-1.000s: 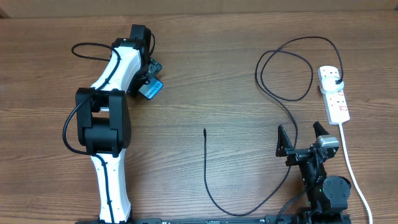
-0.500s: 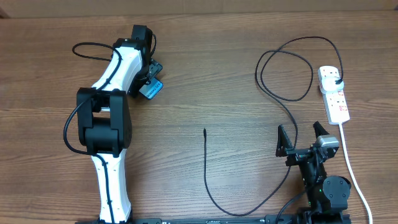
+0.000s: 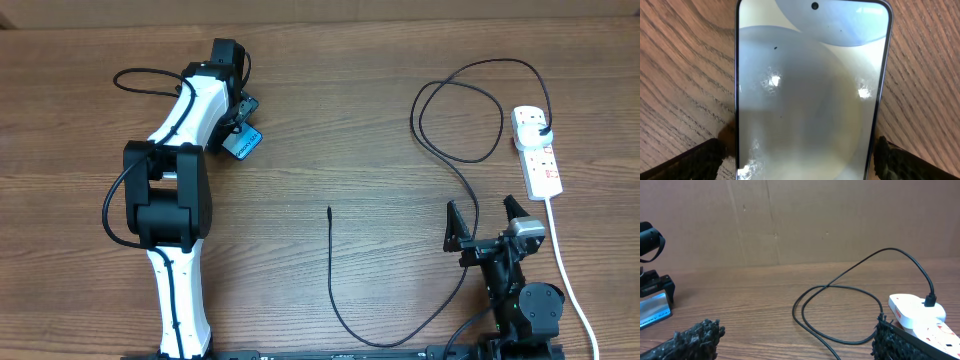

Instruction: Plug charger to phone and switch on socket

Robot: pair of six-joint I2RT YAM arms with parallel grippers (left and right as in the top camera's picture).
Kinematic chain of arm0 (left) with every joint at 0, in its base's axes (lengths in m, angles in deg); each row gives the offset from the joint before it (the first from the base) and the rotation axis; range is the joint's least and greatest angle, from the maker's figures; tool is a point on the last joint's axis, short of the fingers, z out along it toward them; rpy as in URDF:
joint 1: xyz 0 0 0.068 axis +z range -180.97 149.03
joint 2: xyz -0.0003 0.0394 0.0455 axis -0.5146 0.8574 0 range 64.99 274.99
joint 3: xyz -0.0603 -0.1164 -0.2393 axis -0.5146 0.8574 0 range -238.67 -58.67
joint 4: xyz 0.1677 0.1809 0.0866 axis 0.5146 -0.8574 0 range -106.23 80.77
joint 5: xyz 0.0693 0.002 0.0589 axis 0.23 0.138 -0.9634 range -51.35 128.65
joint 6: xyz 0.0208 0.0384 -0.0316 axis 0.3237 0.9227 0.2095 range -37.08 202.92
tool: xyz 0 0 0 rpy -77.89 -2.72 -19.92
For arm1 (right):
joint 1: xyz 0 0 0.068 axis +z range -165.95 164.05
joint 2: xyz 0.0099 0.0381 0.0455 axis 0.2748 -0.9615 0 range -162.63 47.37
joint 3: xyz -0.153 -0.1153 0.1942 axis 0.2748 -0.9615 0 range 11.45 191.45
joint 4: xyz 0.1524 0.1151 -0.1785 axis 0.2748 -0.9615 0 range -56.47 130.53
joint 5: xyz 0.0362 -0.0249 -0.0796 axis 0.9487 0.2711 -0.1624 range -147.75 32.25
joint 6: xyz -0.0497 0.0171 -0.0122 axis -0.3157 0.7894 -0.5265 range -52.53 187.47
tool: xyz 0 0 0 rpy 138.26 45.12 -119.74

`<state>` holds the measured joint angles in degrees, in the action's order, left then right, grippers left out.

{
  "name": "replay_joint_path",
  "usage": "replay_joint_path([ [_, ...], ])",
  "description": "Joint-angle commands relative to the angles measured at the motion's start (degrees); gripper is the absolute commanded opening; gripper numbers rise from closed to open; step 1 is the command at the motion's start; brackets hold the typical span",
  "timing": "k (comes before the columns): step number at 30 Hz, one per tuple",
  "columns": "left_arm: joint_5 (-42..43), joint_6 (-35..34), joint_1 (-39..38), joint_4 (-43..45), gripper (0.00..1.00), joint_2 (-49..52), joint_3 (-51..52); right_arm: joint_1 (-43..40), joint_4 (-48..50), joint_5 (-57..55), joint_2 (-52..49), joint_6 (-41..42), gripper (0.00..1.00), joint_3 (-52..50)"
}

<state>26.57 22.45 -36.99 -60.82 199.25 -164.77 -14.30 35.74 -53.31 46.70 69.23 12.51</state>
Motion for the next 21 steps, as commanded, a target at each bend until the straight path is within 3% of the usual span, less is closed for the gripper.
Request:
replay_joint_path([
  [1, 4.22, -2.34, 0.52, 1.14, 1.00, 5.99, 2.89, 0.33, 0.17, -0.52, 0.50, 0.39, 1.00, -0.59],
  [21, 10.21, -2.32, 0.94, -1.95, 1.00, 5.99, 2.89, 0.33, 0.17, -0.52, 0.50, 0.39, 1.00, -0.59],
])
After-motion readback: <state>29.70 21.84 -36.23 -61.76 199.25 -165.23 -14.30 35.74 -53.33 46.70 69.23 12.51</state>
